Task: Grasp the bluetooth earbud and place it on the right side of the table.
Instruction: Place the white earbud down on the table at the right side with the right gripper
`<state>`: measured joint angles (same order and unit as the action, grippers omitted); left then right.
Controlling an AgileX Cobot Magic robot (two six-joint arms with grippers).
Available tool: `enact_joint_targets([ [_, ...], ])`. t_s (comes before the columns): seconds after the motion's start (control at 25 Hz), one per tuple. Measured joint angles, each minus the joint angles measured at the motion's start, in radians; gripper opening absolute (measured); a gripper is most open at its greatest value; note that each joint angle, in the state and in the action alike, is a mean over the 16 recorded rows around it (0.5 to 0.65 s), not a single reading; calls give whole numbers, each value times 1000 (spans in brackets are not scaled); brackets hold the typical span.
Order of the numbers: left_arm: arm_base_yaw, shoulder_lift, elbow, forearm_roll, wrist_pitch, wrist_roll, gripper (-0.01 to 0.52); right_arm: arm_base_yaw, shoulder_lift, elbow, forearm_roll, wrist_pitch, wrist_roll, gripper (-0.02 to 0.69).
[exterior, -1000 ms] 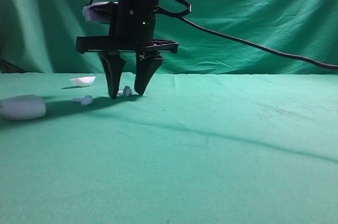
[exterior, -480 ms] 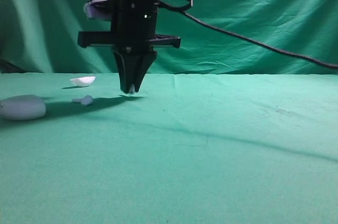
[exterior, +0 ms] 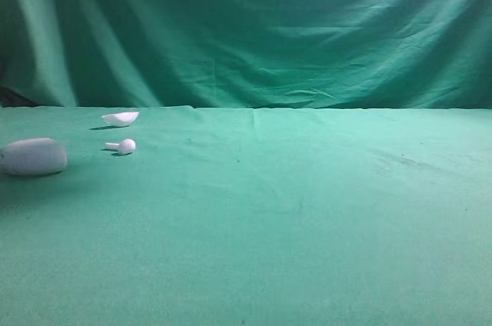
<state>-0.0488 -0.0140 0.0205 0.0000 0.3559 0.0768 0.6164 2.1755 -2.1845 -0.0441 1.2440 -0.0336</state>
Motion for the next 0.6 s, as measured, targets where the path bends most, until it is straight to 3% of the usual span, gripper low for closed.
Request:
enact_joint_targets([
  [0.28, 0, 0, 0, 0, 0, 0, 0, -134, -292, 394, -6, -73, 19, 94],
  [0.6, 0, 0, 0, 0, 0, 0, 0, -306, -516, 970, -8, -314, 58, 94],
])
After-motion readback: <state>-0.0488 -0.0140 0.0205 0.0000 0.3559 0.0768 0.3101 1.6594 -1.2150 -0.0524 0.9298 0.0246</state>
